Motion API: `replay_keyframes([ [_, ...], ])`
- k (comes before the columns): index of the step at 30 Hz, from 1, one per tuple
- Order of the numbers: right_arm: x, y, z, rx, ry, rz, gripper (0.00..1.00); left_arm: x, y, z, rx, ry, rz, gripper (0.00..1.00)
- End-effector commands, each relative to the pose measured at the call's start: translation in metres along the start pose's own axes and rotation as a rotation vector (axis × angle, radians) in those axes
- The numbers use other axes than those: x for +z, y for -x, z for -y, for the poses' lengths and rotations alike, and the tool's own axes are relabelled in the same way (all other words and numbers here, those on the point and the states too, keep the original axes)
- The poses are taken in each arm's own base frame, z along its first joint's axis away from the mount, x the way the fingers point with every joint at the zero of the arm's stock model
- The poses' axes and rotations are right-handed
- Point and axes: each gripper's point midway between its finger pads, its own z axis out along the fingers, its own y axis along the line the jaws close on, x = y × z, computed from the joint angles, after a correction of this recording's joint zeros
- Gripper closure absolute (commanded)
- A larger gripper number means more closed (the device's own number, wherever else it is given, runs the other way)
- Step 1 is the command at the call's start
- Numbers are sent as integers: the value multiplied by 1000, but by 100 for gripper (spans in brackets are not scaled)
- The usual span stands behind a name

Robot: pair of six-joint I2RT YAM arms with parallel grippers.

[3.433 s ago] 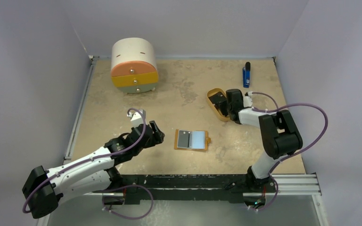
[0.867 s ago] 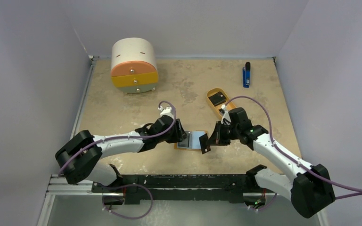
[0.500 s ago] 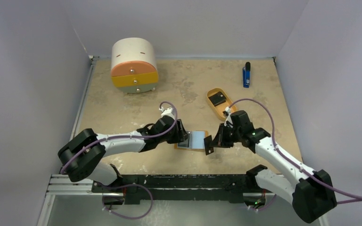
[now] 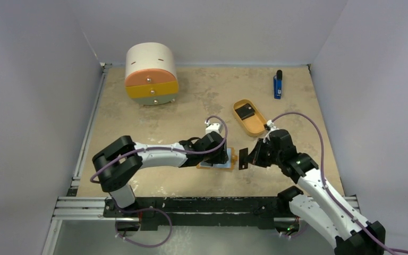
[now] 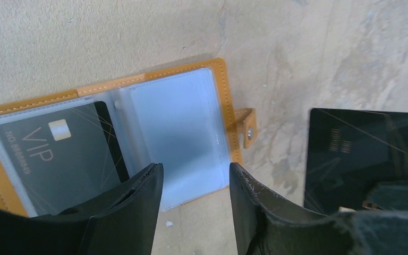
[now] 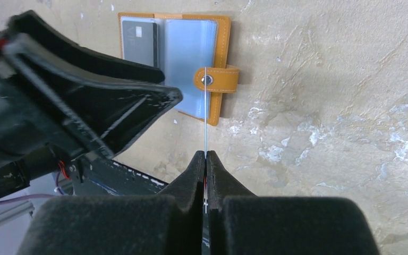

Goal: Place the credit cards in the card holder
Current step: Turn over the card slot in the card holder.

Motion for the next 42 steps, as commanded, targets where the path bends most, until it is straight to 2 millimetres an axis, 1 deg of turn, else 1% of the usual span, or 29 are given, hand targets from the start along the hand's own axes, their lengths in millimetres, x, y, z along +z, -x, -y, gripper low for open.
replay_keyframes([
  [1, -9, 10, -5, 15, 2, 39, 100, 9, 6, -3, 47, 61, 12, 52],
  [3, -8, 9, -7, 0, 16, 31, 100, 13, 4, -8, 56, 85, 3, 53],
  [5, -6, 14, -11, -16, 30, 48, 100, 18, 0, -13, 64, 108, -11, 53],
  [7, -4, 12, -17, -16, 65, 31, 100, 21, -4, -15, 66, 117, -21, 54],
  [13, 3, 5, -23, -15, 113, -12, 100, 29, -14, -22, 75, 134, -51, 57],
  [15, 5, 1, -25, -21, 131, -35, 100, 30, -16, -25, 78, 142, -54, 62],
  [19, 12, -8, -27, -28, 152, -98, 100, 33, -21, -30, 82, 156, -67, 74],
  [21, 15, -11, -27, -28, 156, -120, 100, 33, -22, -32, 82, 161, -69, 78],
  [25, 22, -16, -19, -21, 122, -146, 100, 33, -24, -36, 83, 169, -68, 84],
  [29, 28, -17, -3, -6, 44, -137, 100, 34, -28, -41, 87, 183, -76, 90],
  [31, 29, -23, 4, 6, 11, -159, 100, 34, -30, -44, 88, 187, -80, 93],
  [34, 32, -31, 10, 24, -5, -191, 100, 33, -31, -45, 86, 185, -77, 94],
  [39, 36, -33, 15, 34, -21, -188, 100, 32, -31, -45, 87, 184, -75, 95],
  [42, 38, -29, 16, 31, -31, -167, 100, 31, -31, -45, 87, 183, -74, 96],
])
